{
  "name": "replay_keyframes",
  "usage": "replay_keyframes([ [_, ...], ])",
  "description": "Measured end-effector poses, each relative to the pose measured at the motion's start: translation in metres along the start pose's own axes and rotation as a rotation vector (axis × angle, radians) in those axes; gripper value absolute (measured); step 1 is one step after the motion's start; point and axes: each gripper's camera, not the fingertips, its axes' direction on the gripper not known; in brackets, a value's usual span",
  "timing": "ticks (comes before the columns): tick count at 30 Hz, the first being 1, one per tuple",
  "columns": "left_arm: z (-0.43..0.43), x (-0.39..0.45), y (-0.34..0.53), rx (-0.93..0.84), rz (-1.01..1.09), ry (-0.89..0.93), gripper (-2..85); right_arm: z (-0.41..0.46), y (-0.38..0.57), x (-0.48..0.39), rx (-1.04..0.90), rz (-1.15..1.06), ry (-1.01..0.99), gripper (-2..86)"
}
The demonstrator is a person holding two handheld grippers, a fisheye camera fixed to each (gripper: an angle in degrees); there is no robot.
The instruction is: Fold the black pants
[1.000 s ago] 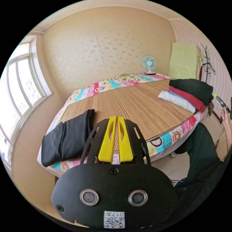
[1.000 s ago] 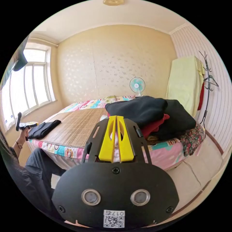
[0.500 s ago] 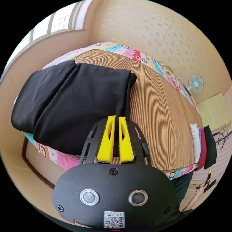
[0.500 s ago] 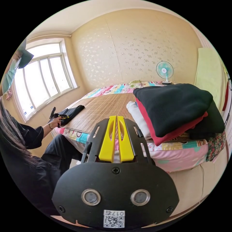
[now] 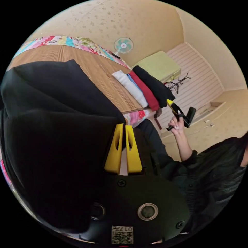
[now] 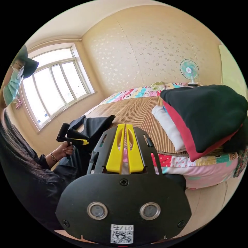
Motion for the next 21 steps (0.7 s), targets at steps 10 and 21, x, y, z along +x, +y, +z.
replay_keyframes([
  [10, -0.206, -0.044, -0.002, 0.497, -0.33, -0.331, 8.5, 0.019, 0.029, 0.008, -0.081, -0.005, -0.064, 0.8],
  [21, -0.141, -0.105, -0.102, 0.287, -0.444, -0.389, 3.7, 0.063, -0.004, 0.0, -0.194, -0.008, -0.226, 6.9],
])
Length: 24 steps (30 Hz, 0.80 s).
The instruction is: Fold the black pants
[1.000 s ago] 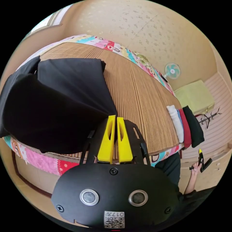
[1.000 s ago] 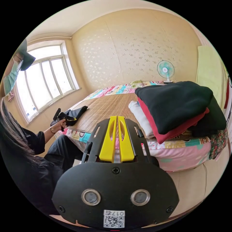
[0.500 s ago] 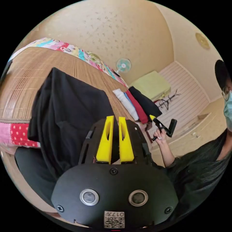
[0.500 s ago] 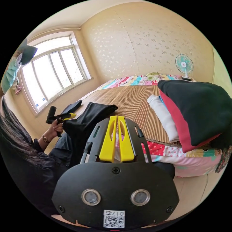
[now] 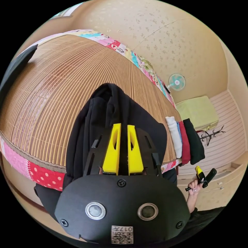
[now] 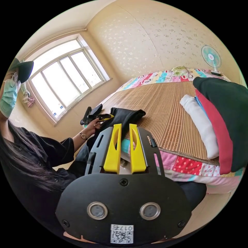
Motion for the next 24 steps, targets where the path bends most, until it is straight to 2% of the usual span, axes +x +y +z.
replay_keyframes([
  [4, -0.016, 0.053, 0.032, -0.014, 0.155, 0.079, 1.1, 0.048, -0.071, -0.022, -0.148, -0.093, -0.096, 11.2],
  [10, -0.037, 0.115, 0.099, -0.007, 0.206, 0.131, 0.5, 0.208, -0.196, -0.076, -0.436, -0.304, -0.084, 17.2],
  [12, -0.044, 0.128, 0.116, -0.001, 0.208, 0.134, 0.5, 0.304, -0.211, -0.086, -0.7, -0.344, -0.021, 17.6],
  [14, -0.053, 0.14, 0.131, 0.015, 0.227, 0.128, 0.7, 0.362, -0.198, -0.075, -0.923, -0.304, 0.021, 15.8],
  [15, -0.06, 0.144, 0.139, 0.021, 0.226, 0.125, 0.8, 0.374, -0.192, -0.063, -0.96, -0.247, 0.021, 13.4],
  [16, -0.071, 0.142, 0.144, 0.023, 0.21, 0.111, 1.1, 0.369, -0.191, -0.056, -0.931, -0.214, -0.001, 12.2],
  [18, -0.091, 0.132, 0.149, 0.019, 0.193, 0.129, 1.7, 0.324, -0.196, -0.014, -0.772, -0.015, -0.311, 8.7],
  [21, -0.129, 0.106, 0.157, 0.029, 0.146, 0.215, 3.3, 0.269, -0.185, 0.043, -0.672, 0.164, -0.705, 7.3],
  [24, -0.17, 0.091, 0.165, 0.105, 0.089, 0.252, 6.0, 0.209, -0.172, 0.072, -0.554, 0.219, -0.855, 6.5],
])
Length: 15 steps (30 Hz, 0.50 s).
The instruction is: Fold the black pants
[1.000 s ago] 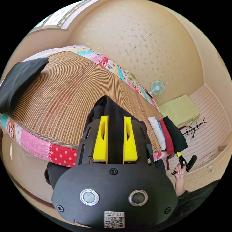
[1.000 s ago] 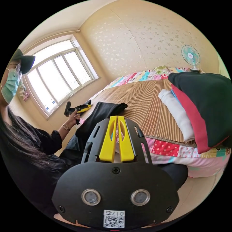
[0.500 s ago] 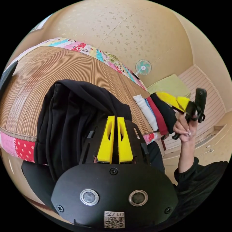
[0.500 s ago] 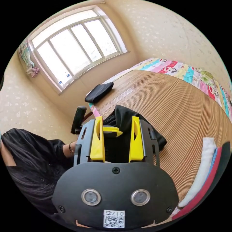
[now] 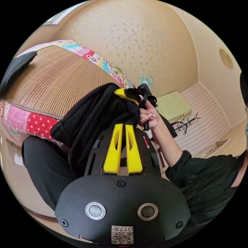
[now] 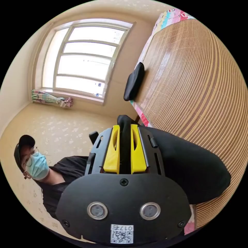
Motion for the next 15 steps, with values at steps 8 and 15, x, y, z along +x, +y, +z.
replay_keyframes([
  [8, -0.01, 0.018, -0.017, -0.006, -0.15, 0.218, 15.5, -0.124, 0.052, -0.097, 0.326, -0.332, -0.283, 4.6],
  [15, -0.047, 0.079, -0.021, 0.183, -0.003, 0.133, 13.5, -0.266, 0.147, -0.149, 0.964, -0.552, 0.037, 5.3],
])
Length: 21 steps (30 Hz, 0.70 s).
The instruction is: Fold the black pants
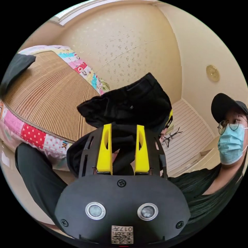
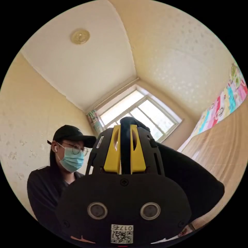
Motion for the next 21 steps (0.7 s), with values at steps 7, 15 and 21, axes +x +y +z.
replay_keyframes([
  [7, 0.071, -0.018, 0.002, -0.196, 0.01, -0.246, 13.9, -0.037, 0.07, 0.105, -0.237, 0.165, 1.162, 6.6],
  [15, 0.235, -0.056, -0.031, -0.378, -0.061, -0.241, 14.7, 0.008, 0.077, 0.131, -0.353, 0.023, 1.227, 11.1],
  [21, 0.378, -0.097, -0.028, -0.624, -0.168, -0.343, 13.8, 0.031, 0.078, 0.254, -0.698, 0.305, 1.302, 15.1],
])
